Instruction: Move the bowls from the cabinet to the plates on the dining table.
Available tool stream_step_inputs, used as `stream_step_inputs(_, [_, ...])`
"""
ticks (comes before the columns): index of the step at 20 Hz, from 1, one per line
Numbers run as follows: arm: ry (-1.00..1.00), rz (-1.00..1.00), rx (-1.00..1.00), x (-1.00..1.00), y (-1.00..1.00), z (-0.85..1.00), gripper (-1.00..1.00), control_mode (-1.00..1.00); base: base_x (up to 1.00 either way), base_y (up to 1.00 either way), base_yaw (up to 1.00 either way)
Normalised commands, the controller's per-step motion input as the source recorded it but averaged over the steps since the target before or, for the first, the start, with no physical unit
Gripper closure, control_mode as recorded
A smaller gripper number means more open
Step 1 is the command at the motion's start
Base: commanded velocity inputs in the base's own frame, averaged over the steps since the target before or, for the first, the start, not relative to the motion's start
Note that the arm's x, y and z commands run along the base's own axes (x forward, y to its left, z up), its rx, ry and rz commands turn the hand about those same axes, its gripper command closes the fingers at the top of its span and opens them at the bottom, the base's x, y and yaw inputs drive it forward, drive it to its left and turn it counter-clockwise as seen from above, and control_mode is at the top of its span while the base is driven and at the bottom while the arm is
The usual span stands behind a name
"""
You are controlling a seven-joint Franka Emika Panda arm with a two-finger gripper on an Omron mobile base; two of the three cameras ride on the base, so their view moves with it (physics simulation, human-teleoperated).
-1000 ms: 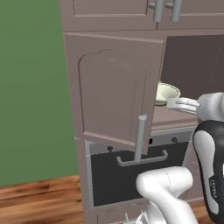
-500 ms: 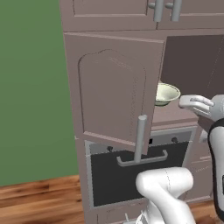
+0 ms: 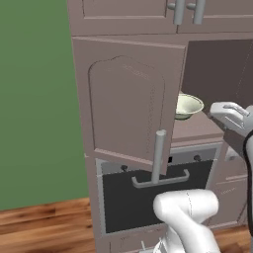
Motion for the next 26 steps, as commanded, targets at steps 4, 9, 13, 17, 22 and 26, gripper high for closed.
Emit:
stream_step_inputs(4, [0.04, 0.00, 0.06, 0.17, -0.04, -0.05, -1.00, -1.00, 0.00, 0.00, 0.00])
stream_step_inputs(9, [0.02, 0.00, 0.00, 0.34, 0.00, -0.11, -1.00, -1.00, 0.00, 0.00, 0.00])
stream_step_inputs(13, [0.02, 0.00, 0.00, 0.48, 0.00, -0.06, -1.00, -1.00, 0.00, 0.00, 0.00])
stream_step_inputs(17, [0.03, 0.00, 0.02, 0.48, 0.00, 0.00, -1.00, -1.00, 0.00, 0.00, 0.00])
stream_step_inputs(22, [0.05, 0.00, 0.02, 0.41, 0.00, -0.07, -1.00, -1.00, 0.00, 0.00, 0.00])
stream_step_inputs(26, [0.07, 0.01, 0.01, 0.42, 0.01, -0.18, -1.00, -1.00, 0.00, 0.00, 0.00])
